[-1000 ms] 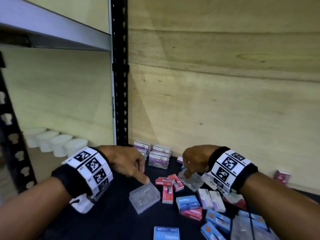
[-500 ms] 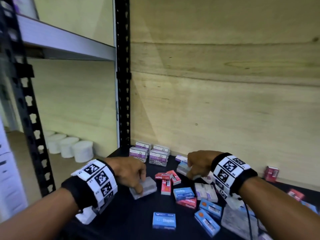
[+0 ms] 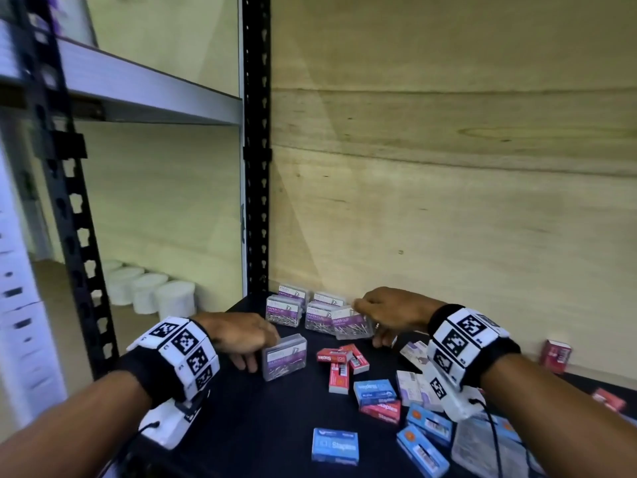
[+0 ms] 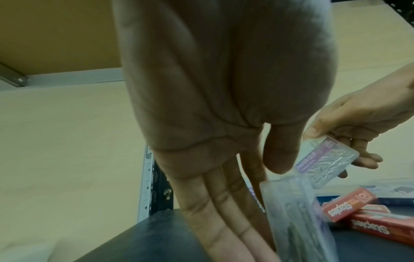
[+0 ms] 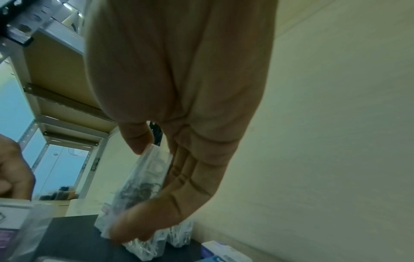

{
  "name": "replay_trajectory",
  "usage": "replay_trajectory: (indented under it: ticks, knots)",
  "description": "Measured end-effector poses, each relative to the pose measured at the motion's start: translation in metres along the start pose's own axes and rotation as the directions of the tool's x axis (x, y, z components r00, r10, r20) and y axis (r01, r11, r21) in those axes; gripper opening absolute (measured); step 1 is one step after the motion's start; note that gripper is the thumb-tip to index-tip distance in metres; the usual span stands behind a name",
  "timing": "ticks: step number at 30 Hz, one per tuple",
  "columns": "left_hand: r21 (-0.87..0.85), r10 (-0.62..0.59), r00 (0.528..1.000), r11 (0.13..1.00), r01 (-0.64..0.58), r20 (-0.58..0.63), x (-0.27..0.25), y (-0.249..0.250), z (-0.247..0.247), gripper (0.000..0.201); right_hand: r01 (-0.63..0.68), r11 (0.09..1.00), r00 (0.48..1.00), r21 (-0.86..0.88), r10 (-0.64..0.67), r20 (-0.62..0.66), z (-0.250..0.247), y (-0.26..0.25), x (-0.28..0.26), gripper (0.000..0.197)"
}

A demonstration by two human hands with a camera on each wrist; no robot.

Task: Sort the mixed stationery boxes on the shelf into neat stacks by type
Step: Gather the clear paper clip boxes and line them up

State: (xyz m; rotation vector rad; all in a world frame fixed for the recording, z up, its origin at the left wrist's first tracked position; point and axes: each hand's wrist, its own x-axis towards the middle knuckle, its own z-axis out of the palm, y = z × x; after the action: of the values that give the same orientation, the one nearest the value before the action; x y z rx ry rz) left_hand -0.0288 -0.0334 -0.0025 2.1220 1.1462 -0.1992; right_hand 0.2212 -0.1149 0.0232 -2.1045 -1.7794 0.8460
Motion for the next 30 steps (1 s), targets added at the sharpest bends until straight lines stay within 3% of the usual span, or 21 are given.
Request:
replay_trajectory:
  ticks: [4,10,20,25,30]
  knots:
    - [0.039,0.047,0.999,0.998,-0.047,-0.001,0.005,-0.006,0.001,0.036,0.096,0.982,0.995,-0.165,-0.096,0.003,0.006,-0.009,0.008,0.052]
    - [0.166,0.101,0.989,0.983,-0.082,-0.112,0.012,-0.016,-0.012,0.03,0.16,0.934,0.987,-0.318,-0.155,0.042,0.017,-0.019,0.027,0.032]
    - [0.359,0.141,0.955,0.932,-0.039,-0.263,0.033,-0.032,-0.03,0.032,0.164,0.914,0.986,-0.372,-0.148,0.071,0.028,-0.03,0.04,0.04]
    - [0.356,0.18,0.937,0.932,-0.065,-0.3,0.044,-0.037,-0.033,0.034,0.16,0.914,0.987,-0.374,-0.147,0.063,0.026,-0.028,0.044,0.038]
    - [0.423,0.143,0.941,0.906,-0.001,-0.305,0.041,-0.03,-0.037,0.05,0.126,0.913,0.992,-0.387,-0.122,0.035,0.027,-0.025,0.046,0.037]
